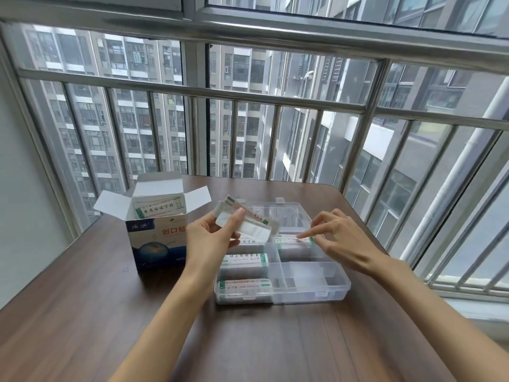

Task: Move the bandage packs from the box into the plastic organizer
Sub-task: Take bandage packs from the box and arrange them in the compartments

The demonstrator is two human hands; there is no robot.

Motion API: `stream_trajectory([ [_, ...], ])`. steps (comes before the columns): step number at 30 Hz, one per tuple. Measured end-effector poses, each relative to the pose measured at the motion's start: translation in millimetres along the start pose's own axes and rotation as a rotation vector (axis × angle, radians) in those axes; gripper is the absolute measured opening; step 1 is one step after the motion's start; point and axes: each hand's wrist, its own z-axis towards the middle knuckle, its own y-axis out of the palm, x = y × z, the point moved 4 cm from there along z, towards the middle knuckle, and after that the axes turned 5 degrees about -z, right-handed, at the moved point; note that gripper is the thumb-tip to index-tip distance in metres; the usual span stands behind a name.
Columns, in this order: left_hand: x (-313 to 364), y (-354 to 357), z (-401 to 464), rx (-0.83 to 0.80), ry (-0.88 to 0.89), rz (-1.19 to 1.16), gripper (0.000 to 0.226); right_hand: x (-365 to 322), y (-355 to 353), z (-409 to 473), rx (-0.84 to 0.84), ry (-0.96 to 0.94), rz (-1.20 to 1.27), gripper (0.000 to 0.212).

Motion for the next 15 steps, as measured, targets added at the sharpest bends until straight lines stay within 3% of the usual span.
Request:
stream_trajectory([
  [3,1,1,-1,-0.006,0.0,0.001,0.003,-1,4,-4,-0.034,0.003,0.076,0.045],
  [6,2,1,-2,-0.006,0.0,0.008,0.005,-6,4,-2,0.004,0.016,0.198,0.046],
  [11,1,0,-1,-0.01,-0.016,-0.002,0.005,-20,9,-4,-0.017,-0.051,0.208,0.058],
  [15,-1,1,-1,-0.039,-0.028,0.013,0.004,-22,7,-6,0.003,0.003,0.297,0.048],
])
